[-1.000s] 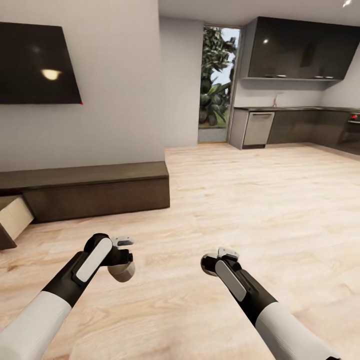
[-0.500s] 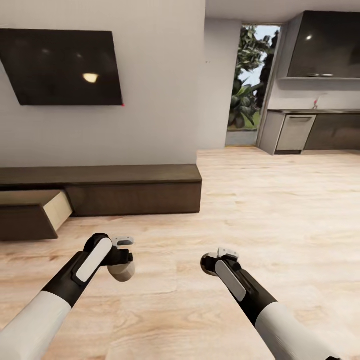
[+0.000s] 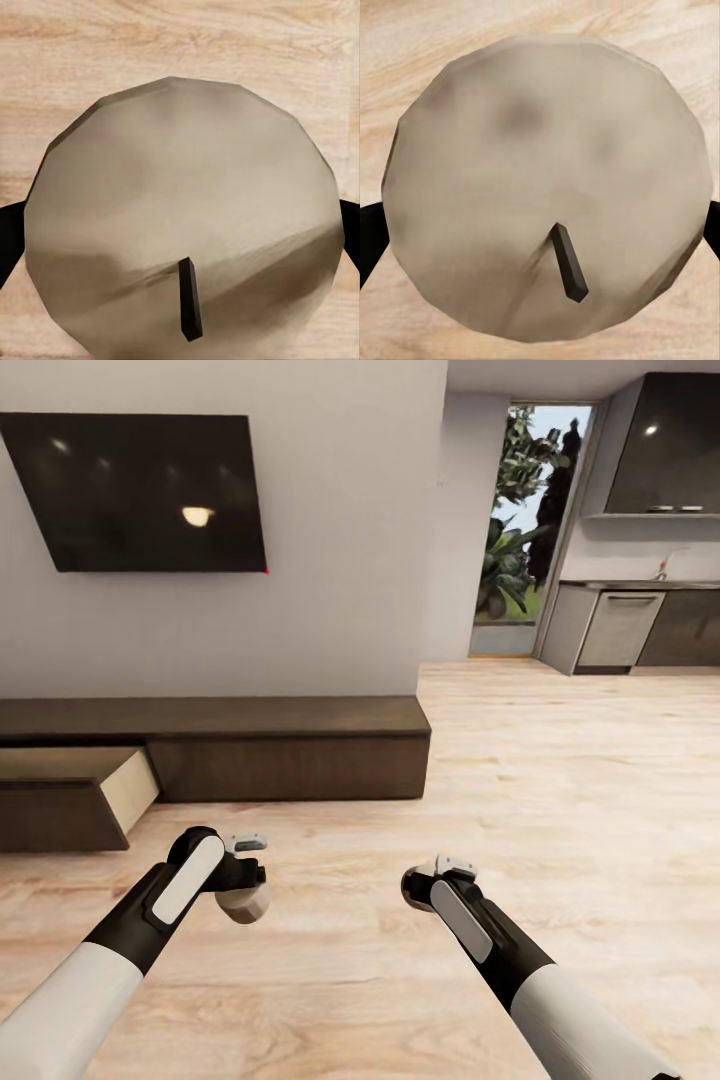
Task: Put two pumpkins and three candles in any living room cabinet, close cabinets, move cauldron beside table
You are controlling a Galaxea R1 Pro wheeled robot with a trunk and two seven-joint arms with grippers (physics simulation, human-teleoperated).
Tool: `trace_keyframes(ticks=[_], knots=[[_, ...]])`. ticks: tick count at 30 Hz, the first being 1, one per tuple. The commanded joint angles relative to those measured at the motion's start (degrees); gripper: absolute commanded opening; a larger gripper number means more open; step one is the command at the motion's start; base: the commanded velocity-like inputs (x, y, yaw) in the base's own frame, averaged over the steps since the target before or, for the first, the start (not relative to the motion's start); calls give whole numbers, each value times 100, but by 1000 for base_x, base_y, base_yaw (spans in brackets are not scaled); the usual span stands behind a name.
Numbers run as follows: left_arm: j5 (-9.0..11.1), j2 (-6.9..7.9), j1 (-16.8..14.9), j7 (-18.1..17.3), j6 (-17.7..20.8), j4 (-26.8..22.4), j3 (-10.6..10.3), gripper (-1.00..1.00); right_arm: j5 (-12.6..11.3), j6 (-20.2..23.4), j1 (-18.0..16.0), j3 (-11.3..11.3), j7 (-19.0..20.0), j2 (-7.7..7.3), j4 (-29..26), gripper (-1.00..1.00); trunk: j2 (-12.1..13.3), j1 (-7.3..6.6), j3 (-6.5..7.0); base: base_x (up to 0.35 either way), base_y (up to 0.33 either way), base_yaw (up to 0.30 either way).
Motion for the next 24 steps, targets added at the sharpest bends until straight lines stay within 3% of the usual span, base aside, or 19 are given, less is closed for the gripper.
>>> trace_keyframes(ticks=[1,16,24], knots=[[52,6,-5,56,1,-6,-17,-100,-48,-8,-6,14,-46,-2,-8,-100,-3,1,-6,266,134,2],[64,6,-5,56,1,-6,-17,-100,-48,-8,-6,14,-44,-8,-8,-100,-3,1,-6,261,163,4],[69,6,-5,56,1,1,-17,-100,-48,-8,-6,14,-44,-5,-8,-100,-3,1,-6,198,253,212]])
